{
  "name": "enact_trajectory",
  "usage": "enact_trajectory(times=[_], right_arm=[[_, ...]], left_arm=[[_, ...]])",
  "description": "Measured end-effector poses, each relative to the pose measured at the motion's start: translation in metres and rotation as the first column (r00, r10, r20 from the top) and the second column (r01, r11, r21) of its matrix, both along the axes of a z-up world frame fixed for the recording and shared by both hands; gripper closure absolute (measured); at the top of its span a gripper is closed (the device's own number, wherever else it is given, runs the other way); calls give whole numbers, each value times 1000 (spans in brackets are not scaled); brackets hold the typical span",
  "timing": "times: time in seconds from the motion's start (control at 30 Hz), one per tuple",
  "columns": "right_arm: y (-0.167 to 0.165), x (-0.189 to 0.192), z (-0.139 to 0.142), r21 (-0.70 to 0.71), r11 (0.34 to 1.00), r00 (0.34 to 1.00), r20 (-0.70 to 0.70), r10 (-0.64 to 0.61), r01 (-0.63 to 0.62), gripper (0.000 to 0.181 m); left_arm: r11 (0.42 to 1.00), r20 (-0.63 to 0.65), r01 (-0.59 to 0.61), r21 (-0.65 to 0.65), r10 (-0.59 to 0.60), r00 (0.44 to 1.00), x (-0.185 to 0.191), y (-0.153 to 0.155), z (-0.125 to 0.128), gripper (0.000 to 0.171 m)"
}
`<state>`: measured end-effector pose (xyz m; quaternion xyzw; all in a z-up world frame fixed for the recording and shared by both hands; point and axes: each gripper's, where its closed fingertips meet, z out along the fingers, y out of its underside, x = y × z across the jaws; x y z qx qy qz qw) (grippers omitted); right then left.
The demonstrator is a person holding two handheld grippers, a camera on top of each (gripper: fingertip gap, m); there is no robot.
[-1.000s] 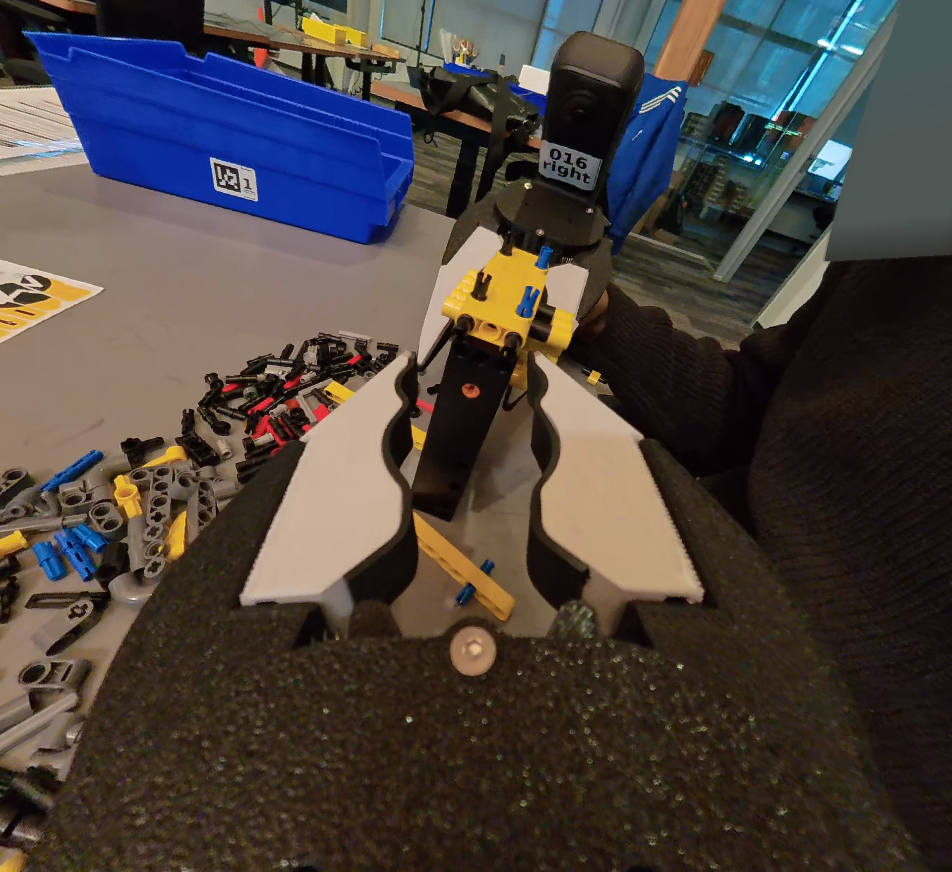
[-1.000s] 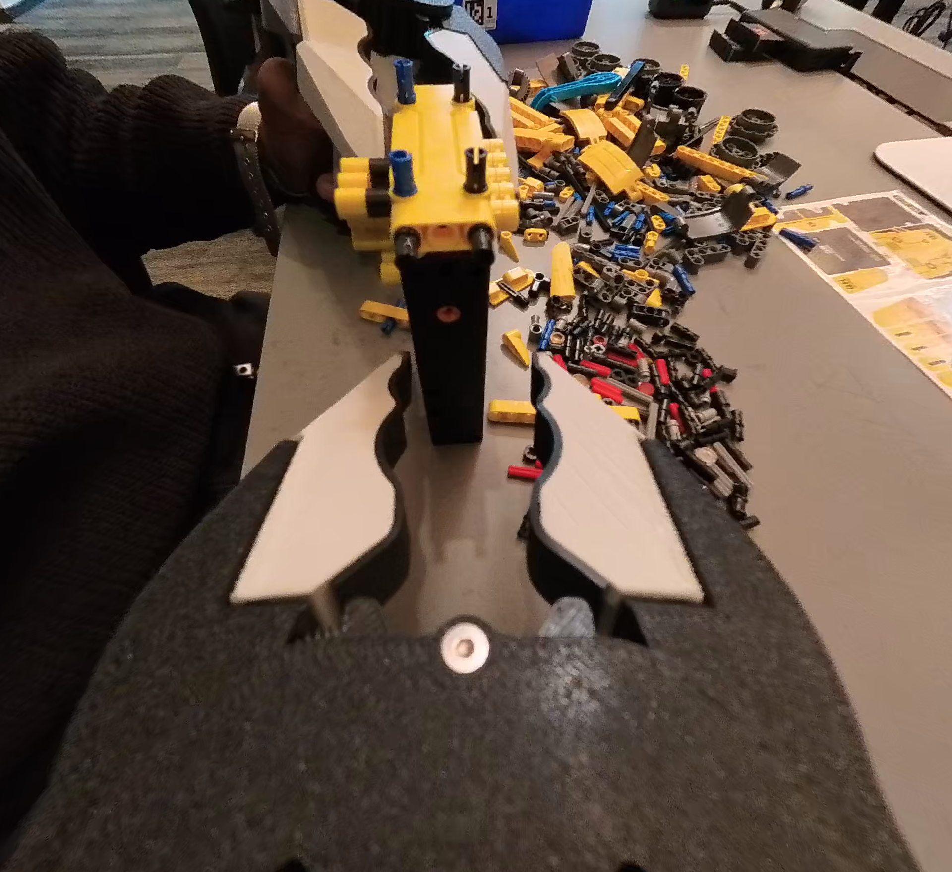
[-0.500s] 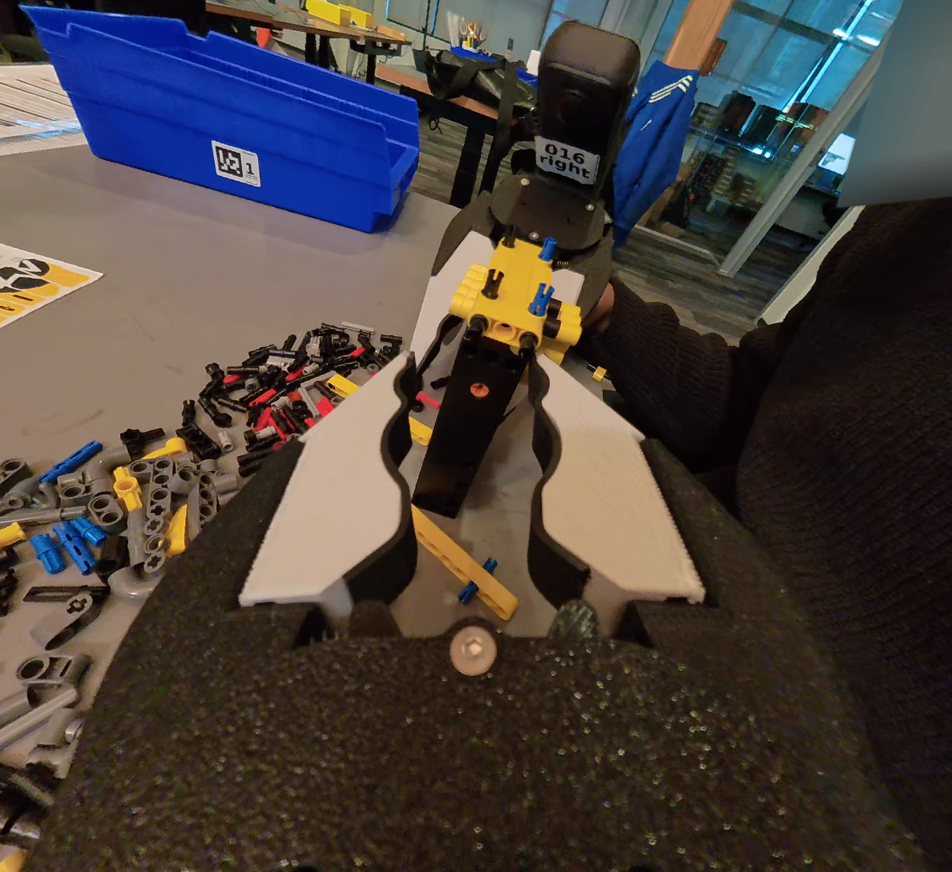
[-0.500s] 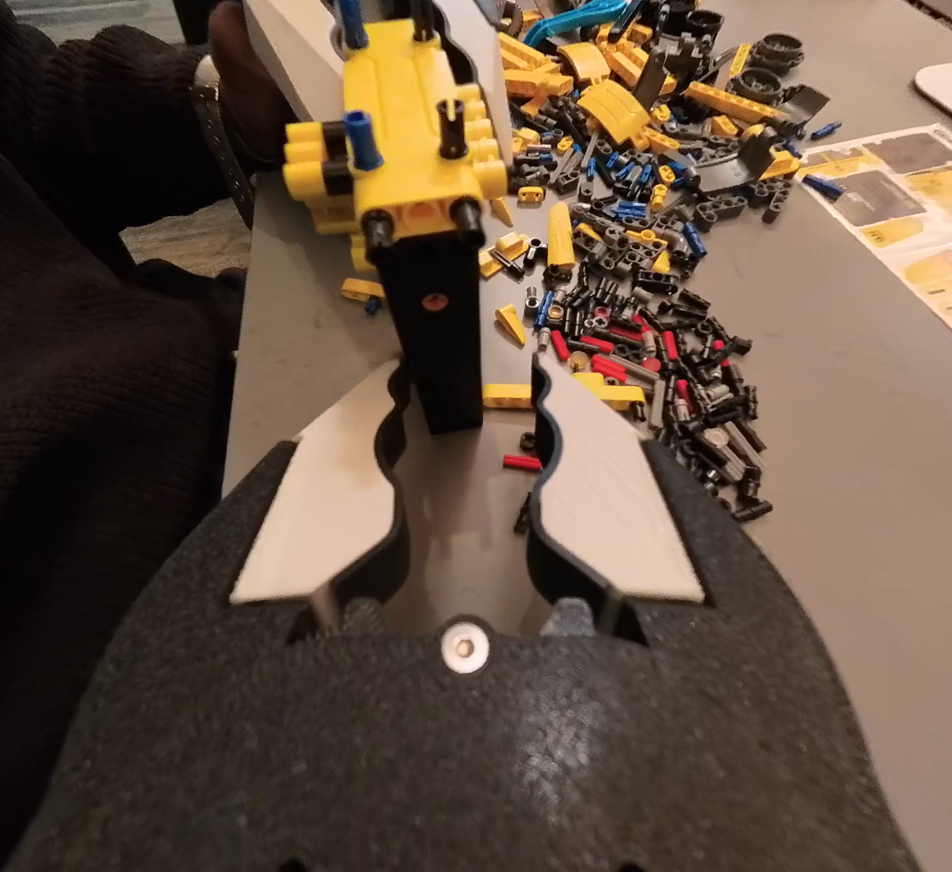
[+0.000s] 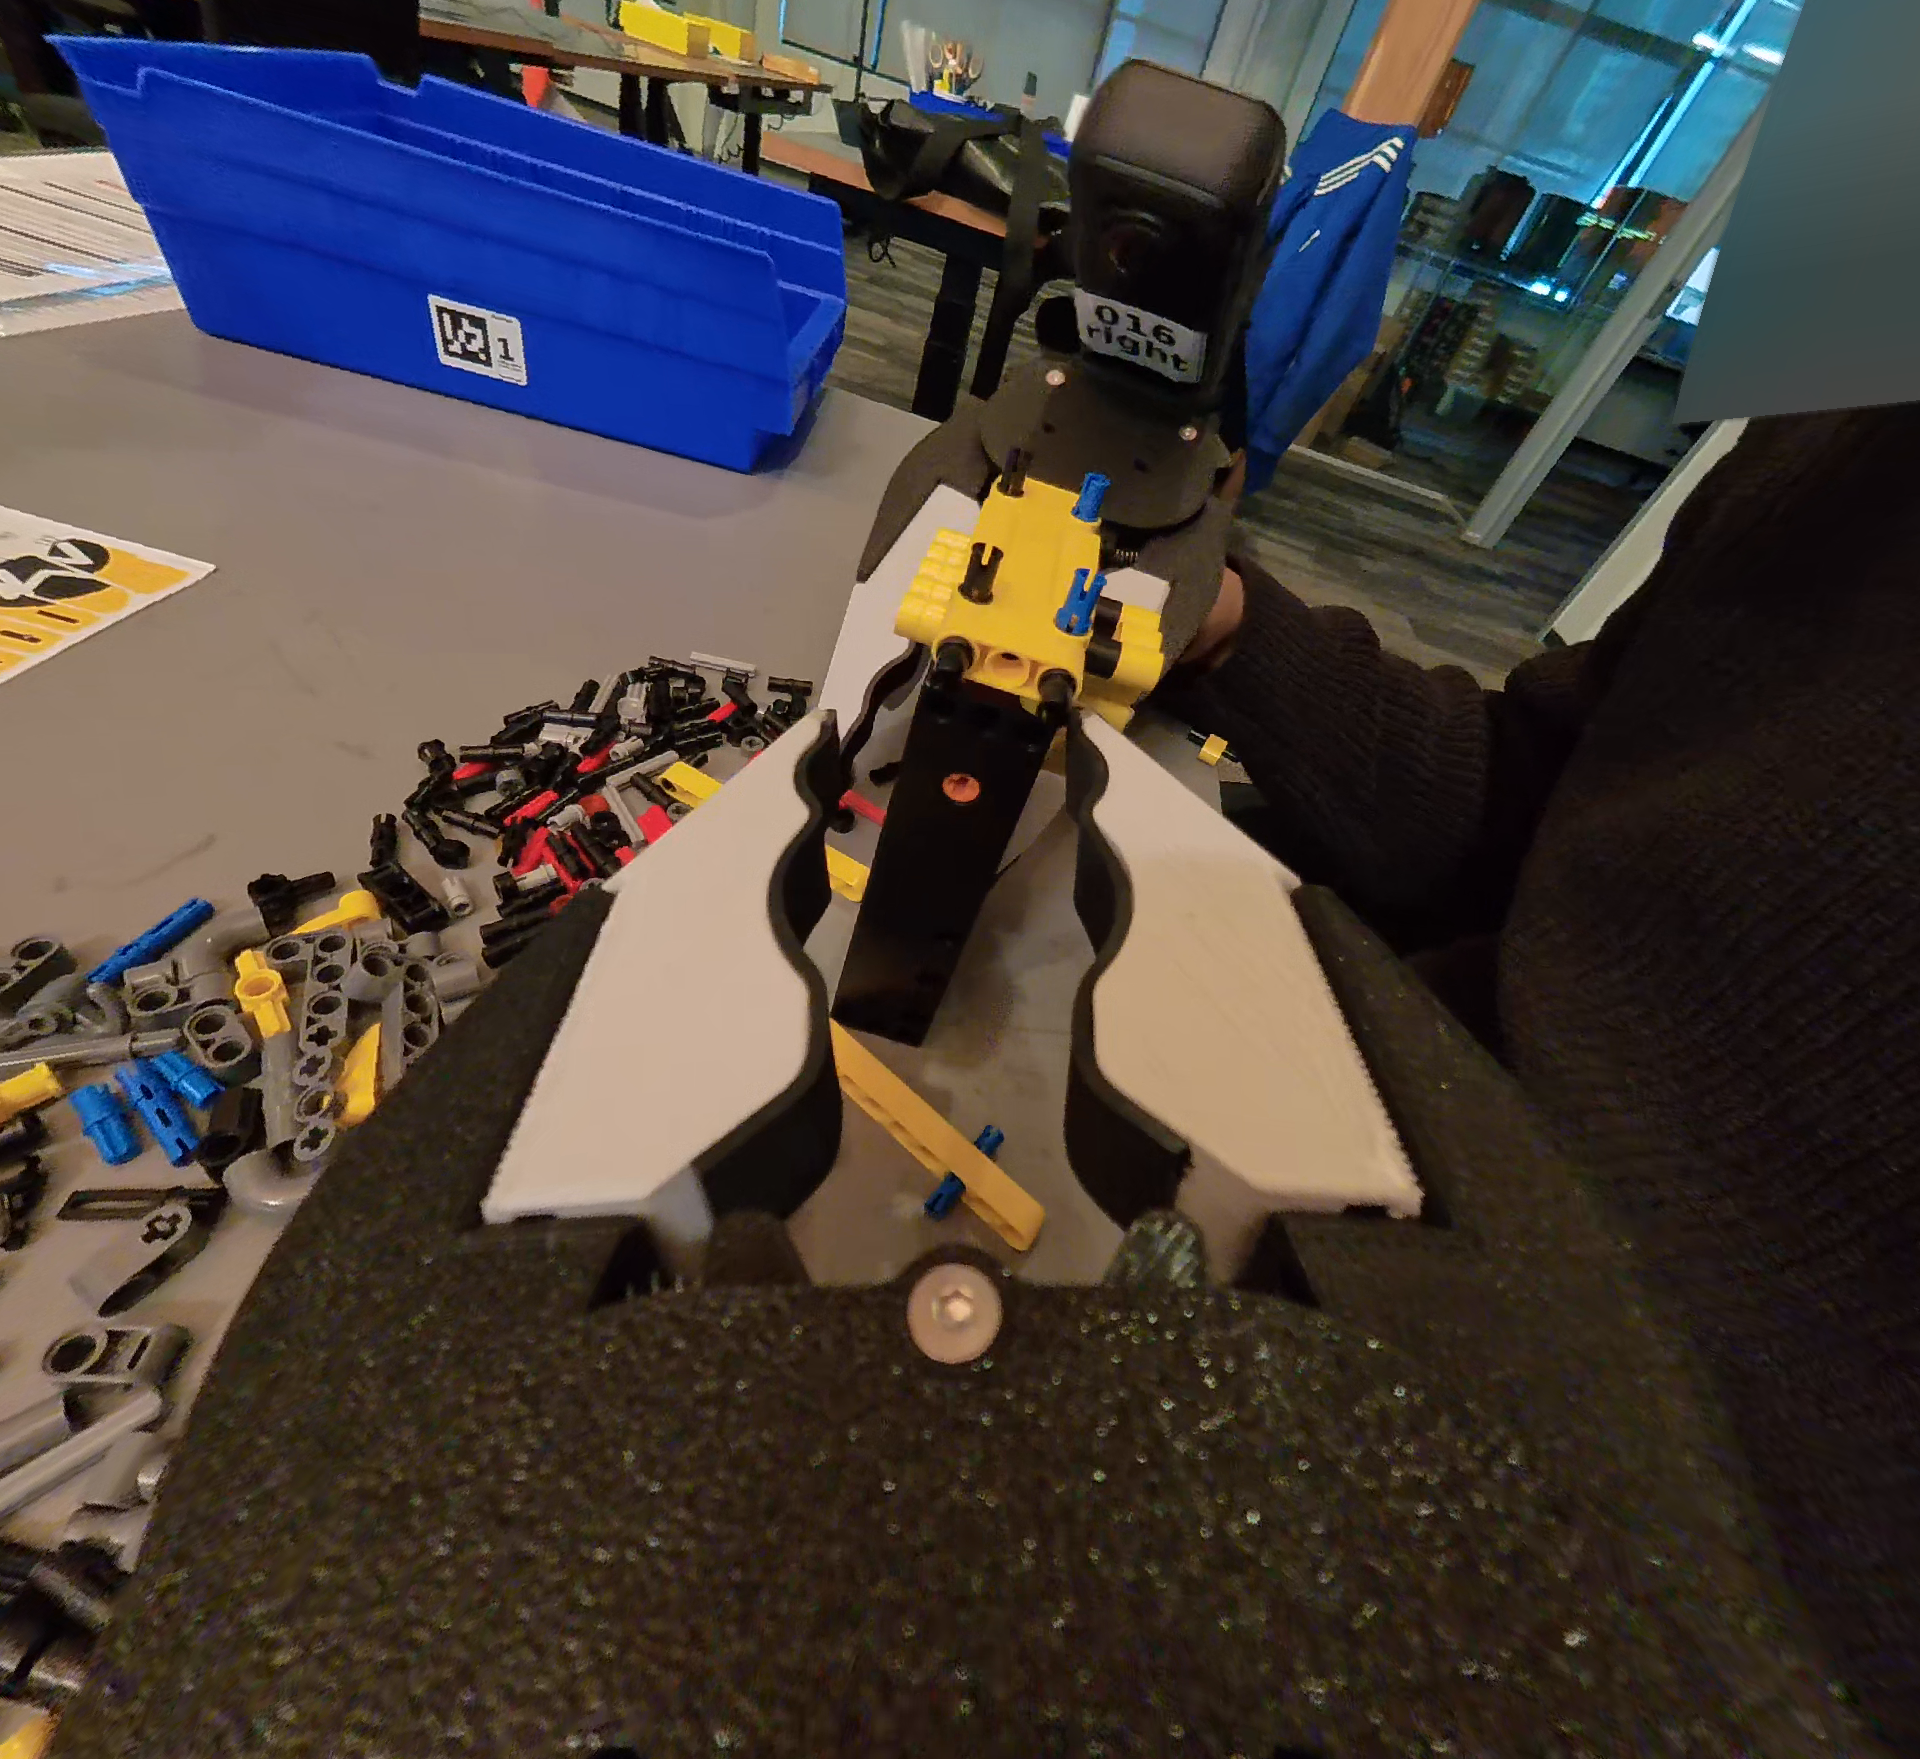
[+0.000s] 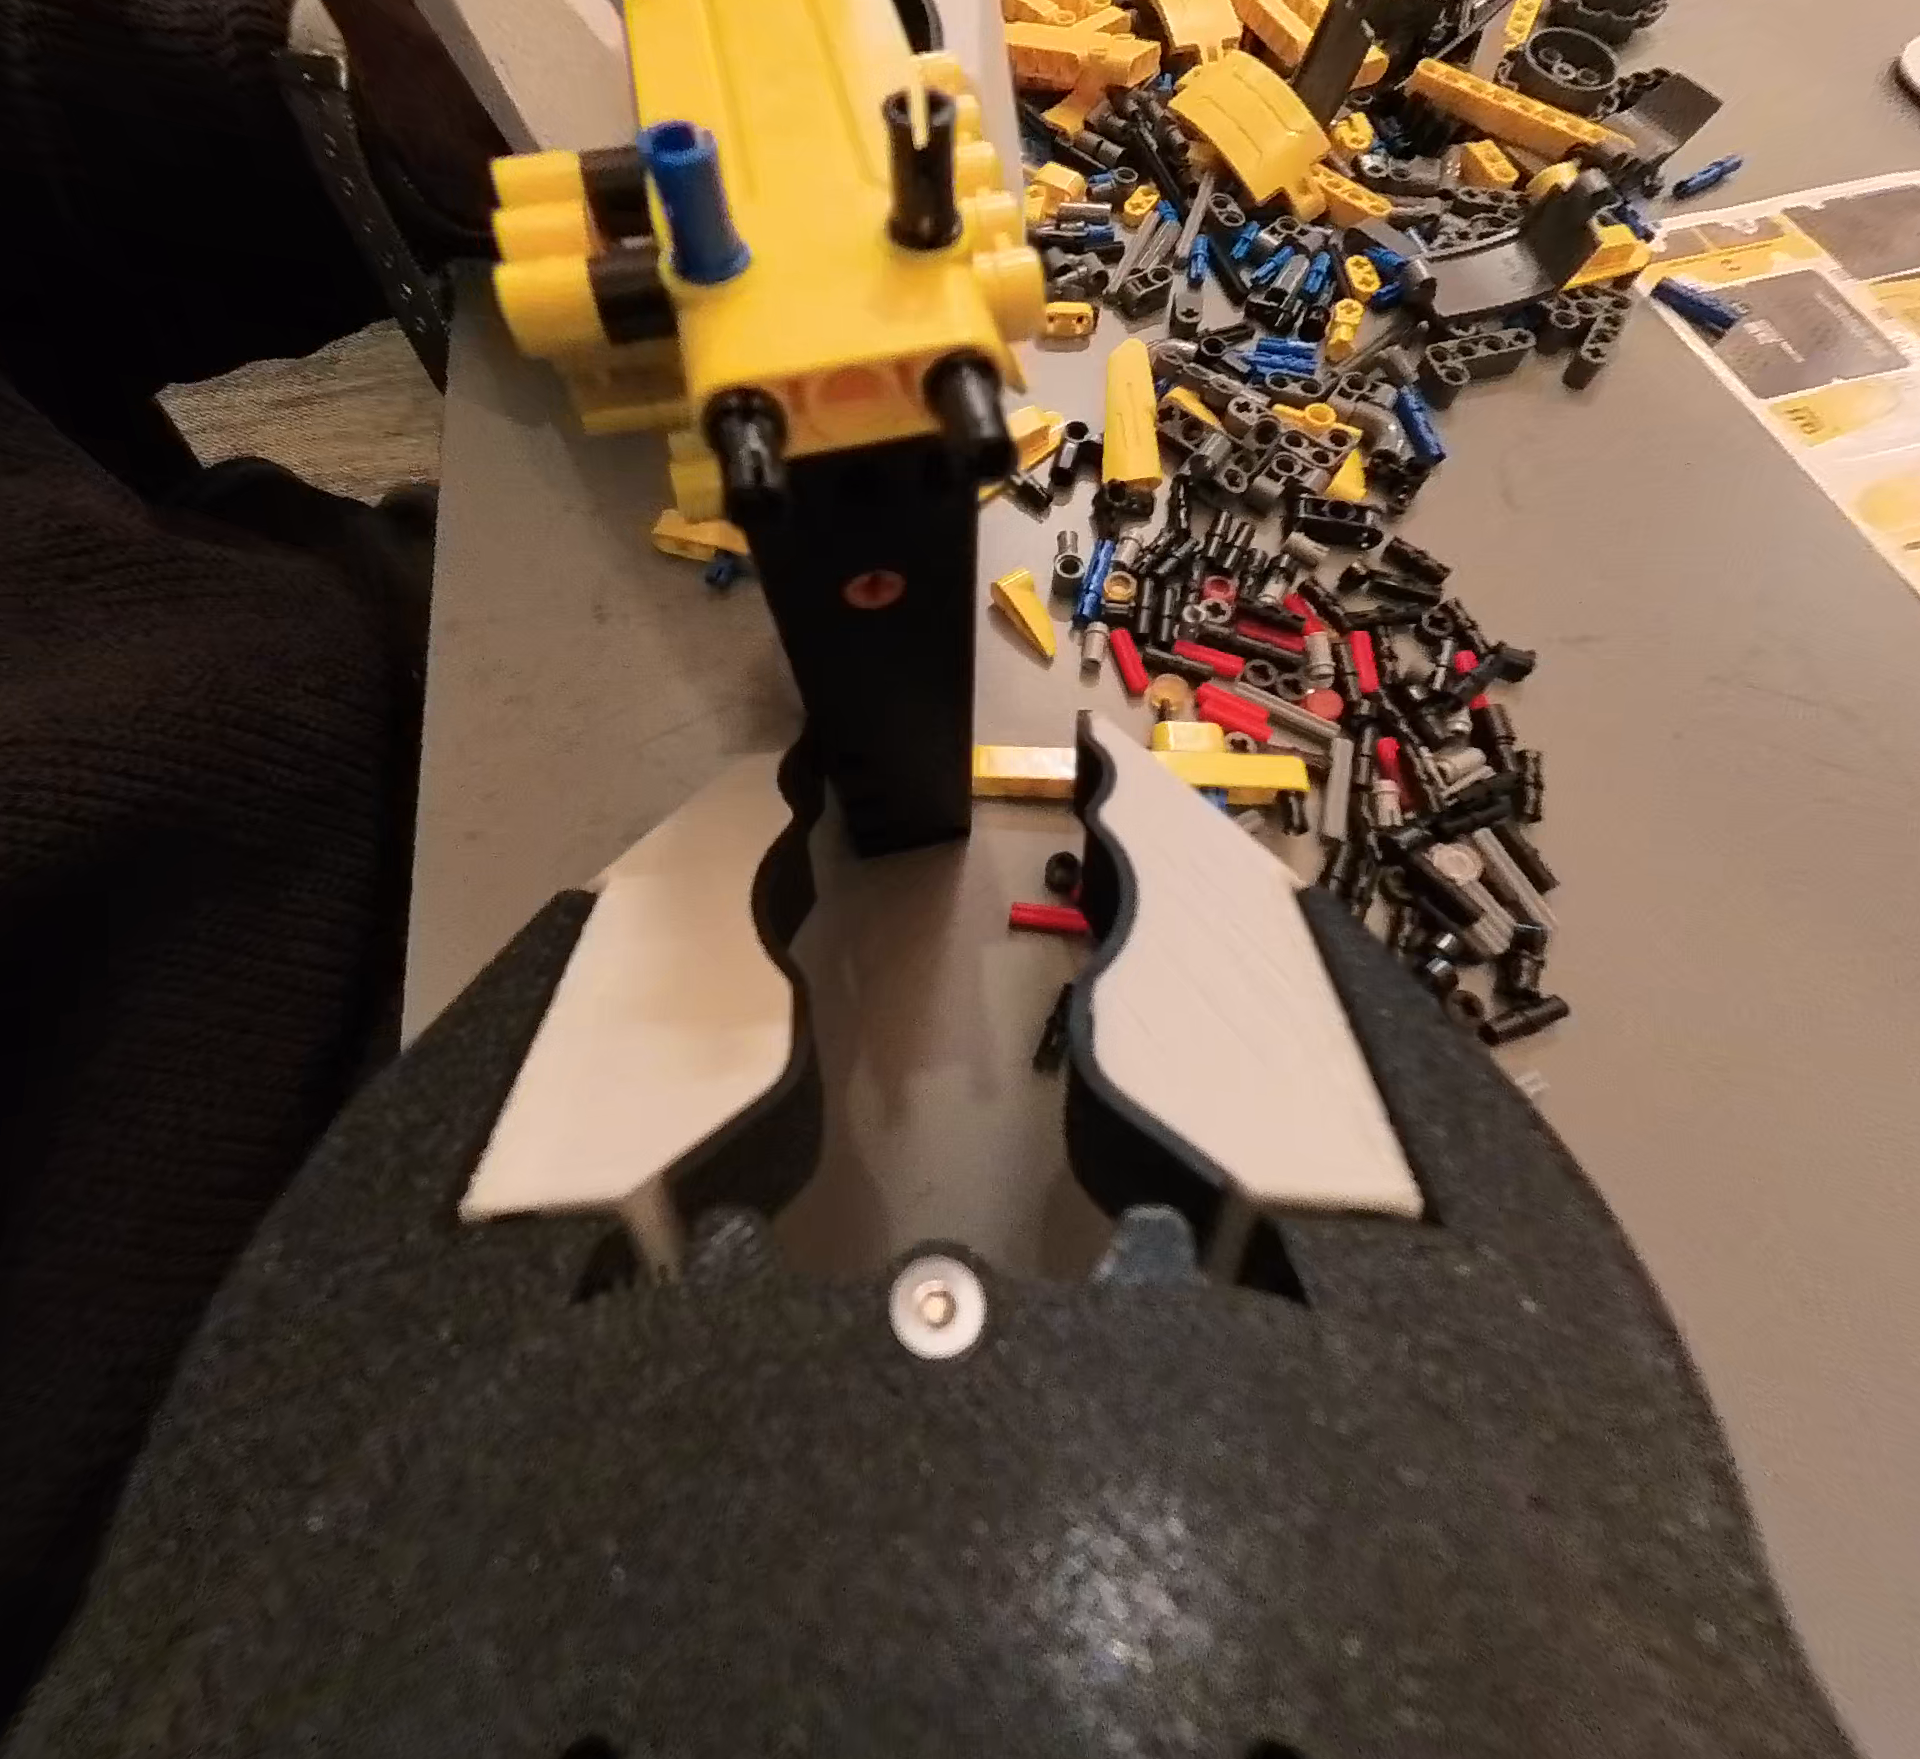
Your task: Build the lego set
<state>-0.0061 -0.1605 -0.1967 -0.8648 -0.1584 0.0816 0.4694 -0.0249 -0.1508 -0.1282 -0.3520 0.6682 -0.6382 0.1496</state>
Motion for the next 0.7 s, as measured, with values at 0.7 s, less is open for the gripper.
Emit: enact_trajectory(times=[0.7], right_arm=[[1, 0, -5, -17, 1000, 999, 40, -6, 6, 132]], left_arm=[[1000, -6, -1, 9, 1, 1000, 1, -1, -2, 128]])
